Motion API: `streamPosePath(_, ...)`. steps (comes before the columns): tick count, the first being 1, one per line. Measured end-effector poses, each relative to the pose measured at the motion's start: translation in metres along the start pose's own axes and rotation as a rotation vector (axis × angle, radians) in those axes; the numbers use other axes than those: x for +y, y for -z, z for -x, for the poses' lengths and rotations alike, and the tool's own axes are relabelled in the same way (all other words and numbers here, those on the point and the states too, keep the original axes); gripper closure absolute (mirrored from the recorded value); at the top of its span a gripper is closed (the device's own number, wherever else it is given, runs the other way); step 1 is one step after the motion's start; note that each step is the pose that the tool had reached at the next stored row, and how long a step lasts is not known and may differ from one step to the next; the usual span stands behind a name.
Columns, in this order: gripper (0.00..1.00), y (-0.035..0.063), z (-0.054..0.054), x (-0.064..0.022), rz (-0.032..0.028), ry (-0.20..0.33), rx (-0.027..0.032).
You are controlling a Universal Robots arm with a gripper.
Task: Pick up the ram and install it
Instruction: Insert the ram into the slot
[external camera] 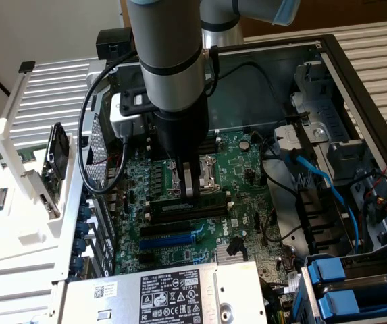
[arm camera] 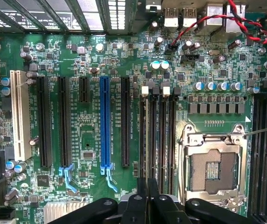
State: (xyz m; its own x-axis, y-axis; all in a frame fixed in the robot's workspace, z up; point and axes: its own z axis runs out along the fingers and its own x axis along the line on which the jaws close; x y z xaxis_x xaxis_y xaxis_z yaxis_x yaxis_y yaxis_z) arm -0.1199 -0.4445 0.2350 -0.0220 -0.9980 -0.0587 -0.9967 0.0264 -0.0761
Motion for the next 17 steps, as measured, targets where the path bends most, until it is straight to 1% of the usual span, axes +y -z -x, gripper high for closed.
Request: streamPosePath(17,0.88,-0.0019,0.0,0.0002,-0.0001,0.0,-0.0019)
